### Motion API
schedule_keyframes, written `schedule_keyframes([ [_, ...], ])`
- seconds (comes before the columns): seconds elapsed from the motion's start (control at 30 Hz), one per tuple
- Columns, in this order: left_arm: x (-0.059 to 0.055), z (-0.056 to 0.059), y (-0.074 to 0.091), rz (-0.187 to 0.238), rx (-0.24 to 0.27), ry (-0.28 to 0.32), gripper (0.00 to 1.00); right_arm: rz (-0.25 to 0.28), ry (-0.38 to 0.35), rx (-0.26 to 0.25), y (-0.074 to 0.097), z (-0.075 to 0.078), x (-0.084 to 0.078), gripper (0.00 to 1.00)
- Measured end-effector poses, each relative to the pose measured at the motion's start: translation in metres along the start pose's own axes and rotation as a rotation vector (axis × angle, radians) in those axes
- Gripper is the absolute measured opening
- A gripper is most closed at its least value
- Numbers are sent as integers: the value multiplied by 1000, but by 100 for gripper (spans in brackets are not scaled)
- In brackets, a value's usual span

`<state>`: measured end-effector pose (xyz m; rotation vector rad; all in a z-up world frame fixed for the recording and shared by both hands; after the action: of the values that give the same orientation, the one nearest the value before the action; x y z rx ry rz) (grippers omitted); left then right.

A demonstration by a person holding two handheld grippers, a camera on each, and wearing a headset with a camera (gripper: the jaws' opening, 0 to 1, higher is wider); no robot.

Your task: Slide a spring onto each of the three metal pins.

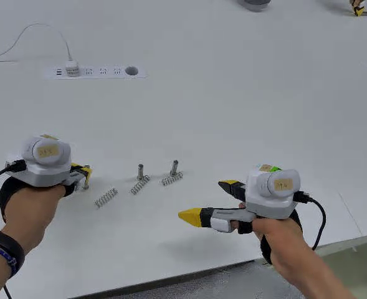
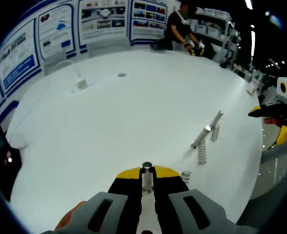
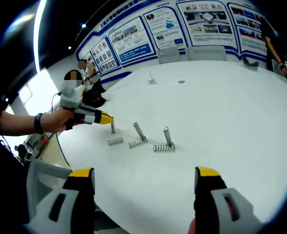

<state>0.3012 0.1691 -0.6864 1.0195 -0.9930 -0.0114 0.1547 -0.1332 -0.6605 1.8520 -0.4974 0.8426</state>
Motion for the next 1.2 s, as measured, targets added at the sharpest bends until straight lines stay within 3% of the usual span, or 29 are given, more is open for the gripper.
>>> schedule_keyframes([
  [0.57, -13, 0, 15, 11, 15, 0, 7, -1, 7, 4, 0, -4, 0, 86],
  [1.2, -15, 4, 16, 4, 4, -47, 8, -4, 6, 5, 1, -5, -2, 86],
])
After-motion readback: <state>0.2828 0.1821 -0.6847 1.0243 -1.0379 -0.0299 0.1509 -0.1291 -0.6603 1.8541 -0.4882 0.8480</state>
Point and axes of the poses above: the centre of the closed fingertips' face, and the gripper's own axes: y roughly backward along the fingers, z roughly to its right, x roughly out of its top, the point moved 10 cm from there along y, roughly backward along the fingers, and after that the axes turned 6 degrees about -x, right-handed, at the moved point
